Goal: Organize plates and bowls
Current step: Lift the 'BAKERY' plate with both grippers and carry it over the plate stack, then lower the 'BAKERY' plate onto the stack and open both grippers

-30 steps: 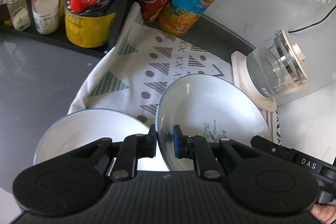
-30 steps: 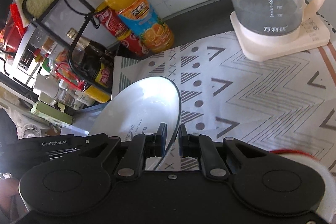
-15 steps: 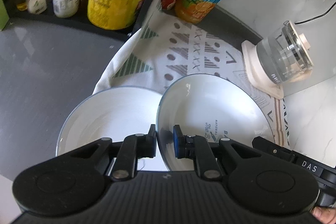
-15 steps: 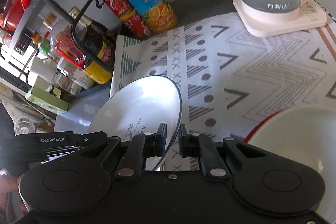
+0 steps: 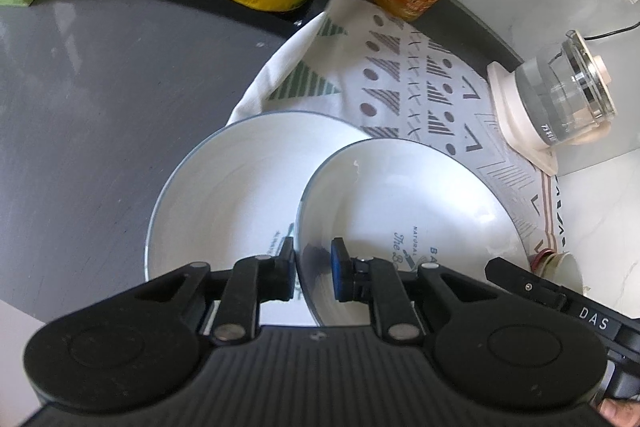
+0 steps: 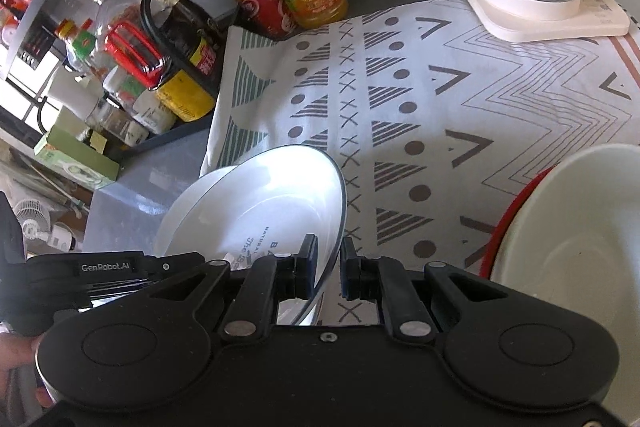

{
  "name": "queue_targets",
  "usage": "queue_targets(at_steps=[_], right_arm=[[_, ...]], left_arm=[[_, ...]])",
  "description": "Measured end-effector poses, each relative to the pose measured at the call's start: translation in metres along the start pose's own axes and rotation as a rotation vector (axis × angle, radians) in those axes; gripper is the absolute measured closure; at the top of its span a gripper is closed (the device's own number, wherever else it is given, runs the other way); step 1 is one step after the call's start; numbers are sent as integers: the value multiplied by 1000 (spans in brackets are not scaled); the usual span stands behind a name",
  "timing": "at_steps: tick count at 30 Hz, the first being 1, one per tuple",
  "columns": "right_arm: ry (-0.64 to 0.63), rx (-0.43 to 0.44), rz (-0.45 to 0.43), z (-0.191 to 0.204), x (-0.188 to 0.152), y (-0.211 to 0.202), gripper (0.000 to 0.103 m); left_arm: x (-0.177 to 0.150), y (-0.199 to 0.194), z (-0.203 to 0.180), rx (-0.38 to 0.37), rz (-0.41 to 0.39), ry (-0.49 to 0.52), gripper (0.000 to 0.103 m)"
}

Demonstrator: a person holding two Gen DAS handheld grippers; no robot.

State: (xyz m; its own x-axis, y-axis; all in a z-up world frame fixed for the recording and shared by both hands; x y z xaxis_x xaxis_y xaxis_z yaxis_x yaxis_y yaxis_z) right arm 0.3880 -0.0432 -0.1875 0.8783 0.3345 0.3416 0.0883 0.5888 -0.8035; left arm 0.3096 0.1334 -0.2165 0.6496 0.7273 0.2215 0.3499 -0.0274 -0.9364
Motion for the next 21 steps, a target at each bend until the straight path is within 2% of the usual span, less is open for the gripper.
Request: queue_targets(at_steps=[11, 21], right_arm=[[-68, -33, 40, 11, -6, 16, 91], [-133, -74, 78, 20, -19, 33, 91]], left_arm=[[-7, 10, 18, 9, 9, -44, 86], [-11, 15, 34, 46, 18, -67, 85]])
Point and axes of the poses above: each gripper's, at about its wrist camera, not at the fingertips, and y roughly the way its jaws point, z to its left, x to its top, the point moved 7 cm from there along y, roughly the way its jaws point, and after that the axes turned 7 degrees about x, right-handed, at the moved point
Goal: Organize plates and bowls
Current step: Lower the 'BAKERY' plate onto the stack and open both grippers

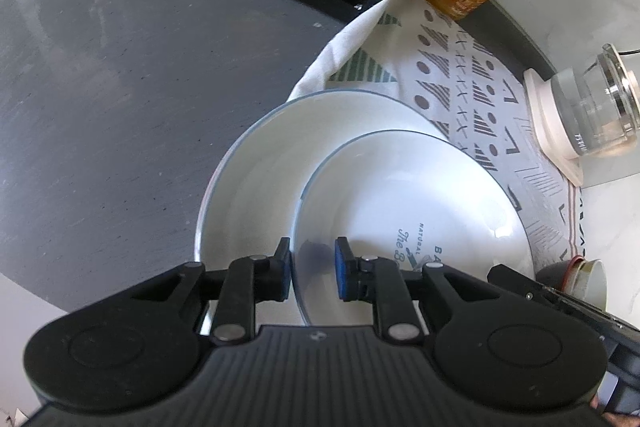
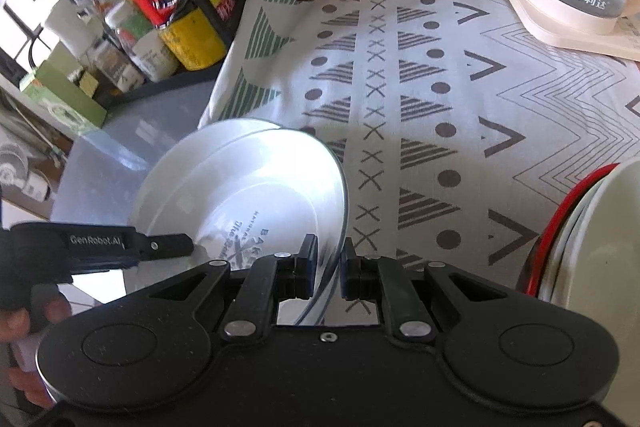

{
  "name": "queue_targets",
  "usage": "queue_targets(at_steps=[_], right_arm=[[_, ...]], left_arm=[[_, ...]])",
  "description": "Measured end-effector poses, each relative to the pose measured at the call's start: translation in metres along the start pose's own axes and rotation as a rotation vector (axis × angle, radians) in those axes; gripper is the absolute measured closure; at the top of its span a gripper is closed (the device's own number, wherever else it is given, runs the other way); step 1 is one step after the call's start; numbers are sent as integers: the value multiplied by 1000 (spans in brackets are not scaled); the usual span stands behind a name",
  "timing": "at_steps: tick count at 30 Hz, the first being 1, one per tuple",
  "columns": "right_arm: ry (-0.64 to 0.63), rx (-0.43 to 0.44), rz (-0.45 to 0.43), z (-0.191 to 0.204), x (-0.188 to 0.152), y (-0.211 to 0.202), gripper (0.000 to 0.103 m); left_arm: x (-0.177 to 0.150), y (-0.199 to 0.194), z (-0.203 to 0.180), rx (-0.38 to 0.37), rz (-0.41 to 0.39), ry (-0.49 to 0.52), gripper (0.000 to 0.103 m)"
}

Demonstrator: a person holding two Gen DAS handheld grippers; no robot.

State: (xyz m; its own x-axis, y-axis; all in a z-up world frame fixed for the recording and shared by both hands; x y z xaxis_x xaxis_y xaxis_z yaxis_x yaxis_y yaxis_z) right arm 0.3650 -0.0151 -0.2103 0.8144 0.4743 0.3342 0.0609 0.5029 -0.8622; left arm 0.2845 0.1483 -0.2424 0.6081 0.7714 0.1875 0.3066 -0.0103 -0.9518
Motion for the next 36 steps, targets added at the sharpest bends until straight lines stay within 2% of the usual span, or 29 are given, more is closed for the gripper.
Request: queue_targets(at_steps=[11, 17, 18, 21, 24, 28, 36], right_arm=[[13, -28, -6, -3, -7, 9, 90], [13, -29, -7, -2, -6, 12, 89], [13, -31, -6, -2, -6, 13, 89], [10, -33, -1, 0, -8, 16, 88], [-9, -49, -3, 2, -9, 16, 88], [-14, -56, -3, 4, -9, 18, 86], [-4, -66, -1, 6, -12, 17, 84]], left_arm=[[-2, 2, 4, 30, 6, 25, 85], [5, -18, 2, 59, -65, 91, 85], [7, -21, 3, 68, -75, 93, 82], [12, -31, 8, 97, -114, 91, 61], [16, -36, 12, 107, -134, 88, 50], [17, -33, 20, 153, -142, 83, 47], [4, -12, 19, 135, -90, 103, 46]])
Point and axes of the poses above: each gripper's, at about its wrist camera, not at the fingertips, and y roughly the way its jaws point, z to its left, x to its top, the point moved 7 cm from there along y, roughly the way its jaws point, and after that the axes turned 7 degrees about x, right-handed, at the moved point
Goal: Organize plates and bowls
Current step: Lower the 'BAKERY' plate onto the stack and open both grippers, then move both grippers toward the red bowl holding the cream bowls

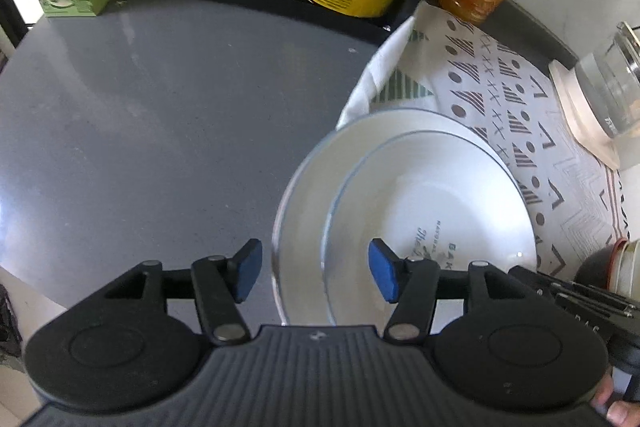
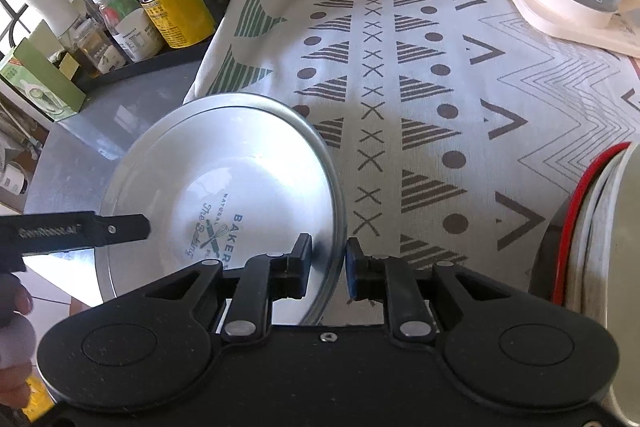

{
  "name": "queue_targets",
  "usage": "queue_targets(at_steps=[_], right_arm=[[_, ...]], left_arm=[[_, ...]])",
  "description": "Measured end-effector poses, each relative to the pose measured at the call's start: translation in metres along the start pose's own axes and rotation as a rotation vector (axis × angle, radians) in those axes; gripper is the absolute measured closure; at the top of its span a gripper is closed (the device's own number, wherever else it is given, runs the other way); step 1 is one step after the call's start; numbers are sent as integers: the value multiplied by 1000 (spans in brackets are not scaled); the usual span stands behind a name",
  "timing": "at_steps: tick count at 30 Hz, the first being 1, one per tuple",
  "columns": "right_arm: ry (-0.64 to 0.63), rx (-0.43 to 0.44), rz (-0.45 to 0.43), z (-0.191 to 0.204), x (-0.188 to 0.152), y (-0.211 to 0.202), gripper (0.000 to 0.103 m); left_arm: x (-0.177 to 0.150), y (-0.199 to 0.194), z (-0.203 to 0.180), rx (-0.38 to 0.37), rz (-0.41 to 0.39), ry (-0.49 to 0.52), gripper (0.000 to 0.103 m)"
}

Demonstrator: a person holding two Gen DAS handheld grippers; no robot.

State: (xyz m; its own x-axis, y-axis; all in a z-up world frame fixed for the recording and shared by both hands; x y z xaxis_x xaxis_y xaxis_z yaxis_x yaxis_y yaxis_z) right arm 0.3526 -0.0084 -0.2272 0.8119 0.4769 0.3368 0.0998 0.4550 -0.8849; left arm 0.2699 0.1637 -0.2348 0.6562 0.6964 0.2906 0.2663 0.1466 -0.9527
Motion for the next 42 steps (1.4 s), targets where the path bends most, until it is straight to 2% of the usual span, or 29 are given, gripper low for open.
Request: queue_targets(at_steps=[3, 7, 15, 23, 25, 27, 29, 31, 34, 39, 42], right_arm=[[3, 0, -3, 1, -3, -1, 84], [10, -4, -11, 2, -5, -2, 84], [31, -27, -36, 5, -7, -3, 81], [71, -36, -91, 9, -10, -15, 75], [80, -23, -115, 11, -9, -22, 71], [81, 3, -148, 15, -6, -30, 60], [77, 2, -174, 18, -2, -38, 44], [87, 6, -190, 19, 3, -46, 38], [100, 26, -224, 18, 10, -60, 22], [120, 12, -281, 5, 13, -81, 16], [146, -1, -317, -8, 10, -93, 14]], left_arm=[[-5, 2, -1, 4, 0, 10, 48], [-8, 5, 4, -3, 11, -6, 63], [-7, 3, 11, -53, 14, -17, 69], [-6, -1, 13, -51, 11, 13, 72], [-4, -5, 13, -37, 7, 33, 68], [-1, -11, 12, -31, -1, 50, 67], [2, -17, 11, -40, -13, 51, 61], [5, -22, 10, -37, -18, 43, 46], [10, -31, 6, -32, -35, 34, 32], [16, -46, -9, -51, -56, 42, 22], [17, -54, -23, -66, -64, 68, 21]])
Point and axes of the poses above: each gripper's, at about its wrist camera, not at the fingertips, and y roughly the way its jaws point, z to its left, x to its top, the point moved 7 cm from there along y, roughly the way its jaws point, and after that the axes turned 7 degrees about x, right-handed, at the moved point
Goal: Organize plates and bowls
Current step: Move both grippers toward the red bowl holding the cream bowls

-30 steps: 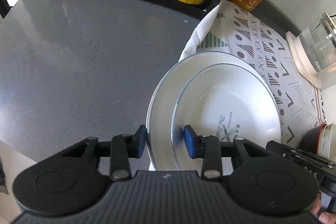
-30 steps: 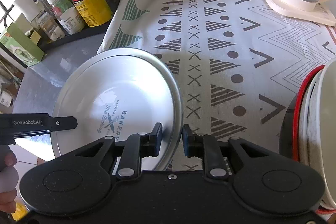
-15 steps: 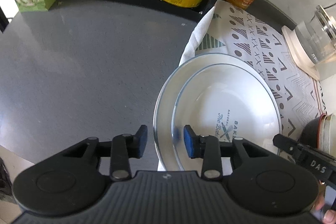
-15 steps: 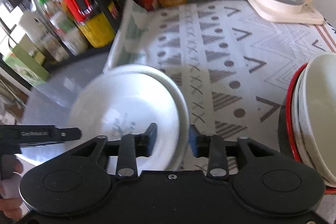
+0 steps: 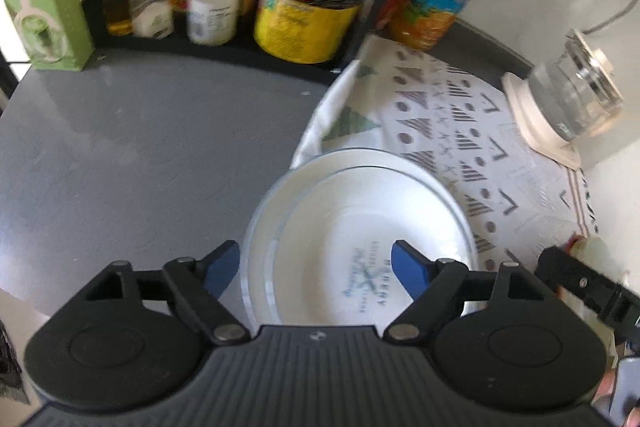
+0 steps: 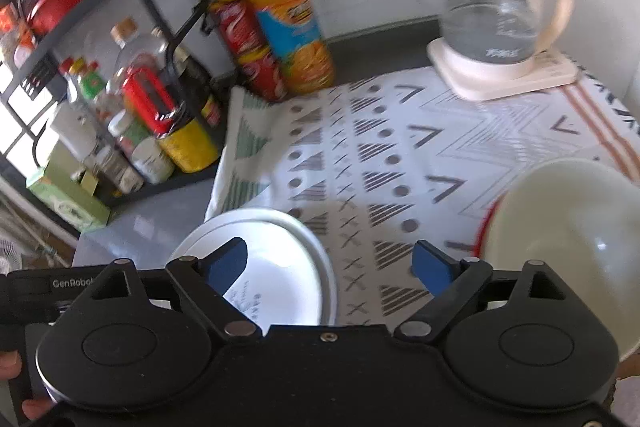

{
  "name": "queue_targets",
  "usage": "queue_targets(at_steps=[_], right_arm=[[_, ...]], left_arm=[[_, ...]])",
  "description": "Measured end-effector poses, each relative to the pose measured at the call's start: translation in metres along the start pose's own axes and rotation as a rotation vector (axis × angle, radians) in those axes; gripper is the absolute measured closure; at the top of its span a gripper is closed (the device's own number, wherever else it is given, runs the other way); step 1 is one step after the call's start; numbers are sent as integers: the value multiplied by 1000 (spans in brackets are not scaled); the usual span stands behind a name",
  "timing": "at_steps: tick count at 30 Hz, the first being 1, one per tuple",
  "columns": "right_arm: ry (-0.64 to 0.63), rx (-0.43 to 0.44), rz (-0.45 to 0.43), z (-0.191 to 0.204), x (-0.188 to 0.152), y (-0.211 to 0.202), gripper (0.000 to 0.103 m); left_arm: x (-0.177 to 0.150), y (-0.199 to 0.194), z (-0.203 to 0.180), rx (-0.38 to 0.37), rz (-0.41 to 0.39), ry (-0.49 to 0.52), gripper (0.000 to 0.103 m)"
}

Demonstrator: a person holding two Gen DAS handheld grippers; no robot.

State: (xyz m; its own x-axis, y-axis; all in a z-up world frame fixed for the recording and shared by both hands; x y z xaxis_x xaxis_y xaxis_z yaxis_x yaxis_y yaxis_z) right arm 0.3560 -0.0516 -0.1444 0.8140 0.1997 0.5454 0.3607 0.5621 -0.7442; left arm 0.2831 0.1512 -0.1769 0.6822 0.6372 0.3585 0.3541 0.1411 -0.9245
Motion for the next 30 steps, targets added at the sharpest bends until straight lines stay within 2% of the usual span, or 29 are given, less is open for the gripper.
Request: queue_targets(at_steps=[15, 27, 30], right_arm=[[38, -82, -90, -66, 10, -46, 12], [88, -92, -98, -117, 10, -66, 11], [91, -97, -100, -126, 10, -69, 7]], left_arm=[[-3, -12, -89, -63, -15, 93, 21], [-20, -12, -162, -102, -14, 167, 21], [-24, -11, -175, -111, -11, 174, 21]])
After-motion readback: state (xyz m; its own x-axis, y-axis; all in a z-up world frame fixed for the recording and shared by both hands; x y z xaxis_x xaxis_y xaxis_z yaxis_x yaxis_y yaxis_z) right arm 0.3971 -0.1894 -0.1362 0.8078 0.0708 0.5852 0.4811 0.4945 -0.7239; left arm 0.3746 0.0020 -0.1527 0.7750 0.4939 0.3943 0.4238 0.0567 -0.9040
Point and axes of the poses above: each gripper's, at about its wrist camera, not at the fingertips, and y roughly the way its jaws point, z to its left, x to its top, the point moved 7 cm from there along y, roughly the way its jaws point, and after that the axes turned 7 degrees about x, right-handed, at the moved point
